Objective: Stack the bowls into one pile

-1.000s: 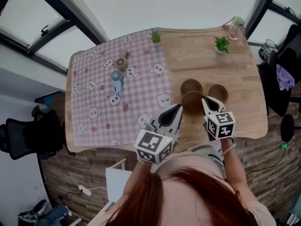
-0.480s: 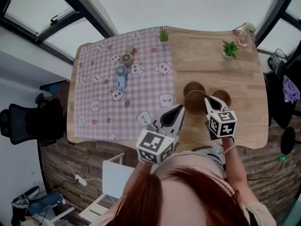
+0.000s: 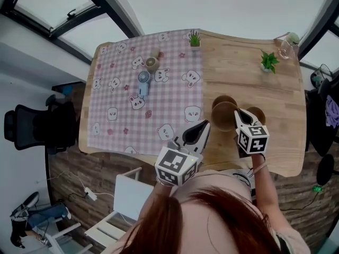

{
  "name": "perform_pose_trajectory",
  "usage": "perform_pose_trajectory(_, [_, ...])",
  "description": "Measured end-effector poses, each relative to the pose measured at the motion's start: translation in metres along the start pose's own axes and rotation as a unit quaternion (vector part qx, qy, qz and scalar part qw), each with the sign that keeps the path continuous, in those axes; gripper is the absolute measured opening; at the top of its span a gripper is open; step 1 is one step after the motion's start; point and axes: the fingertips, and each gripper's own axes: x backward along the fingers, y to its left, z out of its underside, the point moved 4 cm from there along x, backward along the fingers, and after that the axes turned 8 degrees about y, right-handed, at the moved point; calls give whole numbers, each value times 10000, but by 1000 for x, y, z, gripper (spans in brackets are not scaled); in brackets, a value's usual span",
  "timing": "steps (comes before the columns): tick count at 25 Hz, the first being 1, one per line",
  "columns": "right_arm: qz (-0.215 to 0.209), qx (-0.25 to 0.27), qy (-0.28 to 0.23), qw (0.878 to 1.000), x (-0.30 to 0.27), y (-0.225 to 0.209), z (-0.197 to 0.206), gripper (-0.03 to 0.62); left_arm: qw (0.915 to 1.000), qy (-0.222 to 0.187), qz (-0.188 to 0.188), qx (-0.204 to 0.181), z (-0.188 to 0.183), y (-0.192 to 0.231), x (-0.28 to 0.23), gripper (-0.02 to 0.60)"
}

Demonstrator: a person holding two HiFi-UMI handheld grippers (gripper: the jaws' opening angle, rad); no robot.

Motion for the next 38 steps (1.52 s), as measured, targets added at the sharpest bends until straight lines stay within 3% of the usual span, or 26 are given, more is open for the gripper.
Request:
perform_pose_trajectory(25, [131, -558, 350, 9977, -37, -19, 3, 18, 9996, 211, -162, 47, 2, 11, -11, 11])
perform_pose_trajectory(38, [350, -414, 705, 9960, -44, -16, 8, 29, 9997, 231, -94, 41, 2, 14, -10, 11])
